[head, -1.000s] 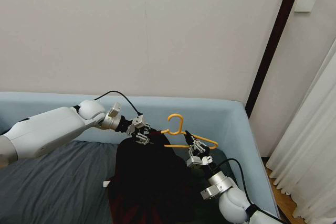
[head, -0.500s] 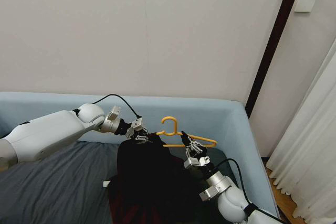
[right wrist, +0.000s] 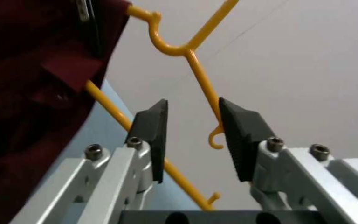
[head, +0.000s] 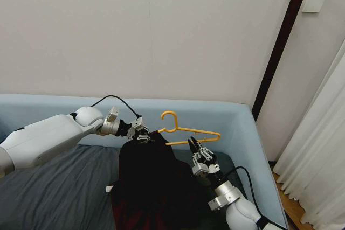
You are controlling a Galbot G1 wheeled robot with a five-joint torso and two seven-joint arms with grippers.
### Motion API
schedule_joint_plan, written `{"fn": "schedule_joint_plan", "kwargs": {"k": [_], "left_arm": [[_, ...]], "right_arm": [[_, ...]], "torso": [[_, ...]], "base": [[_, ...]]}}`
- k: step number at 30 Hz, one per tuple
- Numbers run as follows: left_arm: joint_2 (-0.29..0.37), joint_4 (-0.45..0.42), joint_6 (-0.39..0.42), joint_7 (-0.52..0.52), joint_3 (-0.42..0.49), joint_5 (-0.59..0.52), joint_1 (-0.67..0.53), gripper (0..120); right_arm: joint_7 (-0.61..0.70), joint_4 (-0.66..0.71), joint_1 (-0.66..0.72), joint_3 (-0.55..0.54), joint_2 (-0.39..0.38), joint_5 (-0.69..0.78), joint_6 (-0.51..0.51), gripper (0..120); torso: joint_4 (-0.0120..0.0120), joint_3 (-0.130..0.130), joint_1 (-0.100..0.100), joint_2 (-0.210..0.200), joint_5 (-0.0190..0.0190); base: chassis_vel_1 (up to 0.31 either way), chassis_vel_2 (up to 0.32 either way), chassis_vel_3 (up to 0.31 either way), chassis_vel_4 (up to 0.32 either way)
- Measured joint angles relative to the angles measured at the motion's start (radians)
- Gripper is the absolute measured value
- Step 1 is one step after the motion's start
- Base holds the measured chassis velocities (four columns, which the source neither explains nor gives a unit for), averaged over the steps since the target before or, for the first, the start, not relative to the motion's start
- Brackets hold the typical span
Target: Pick up the clothes from the sofa and hang them on the clothes hanger.
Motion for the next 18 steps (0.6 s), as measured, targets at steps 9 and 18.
{"fn": "schedule_joint_plan", "kwargs": {"k": [9, 18], "left_arm": [[-0.007, -0.012, -0.009, -0.036, -0.050, -0.040, 0.012, 2], [0.027, -0.061, -0.001, -0.041, -0.066, -0.077, -0.023, 2]], "right_arm": [[-0.163, 0.032, -0.143, 0.004, -0.045, 0.510, 0.046, 71], [-0.317, -0.131, -0.120, -0.008, 0.072, 0.785, 0.065, 99]], "torso": [[-0.0001, 0.000, 0.000, 0.000, 0.0000], [0.0004, 0.000, 0.000, 0.000, 0.0000]], "base": [[0.000, 0.000, 0.000, 0.000], [0.000, 0.000, 0.000, 0.000]]}}
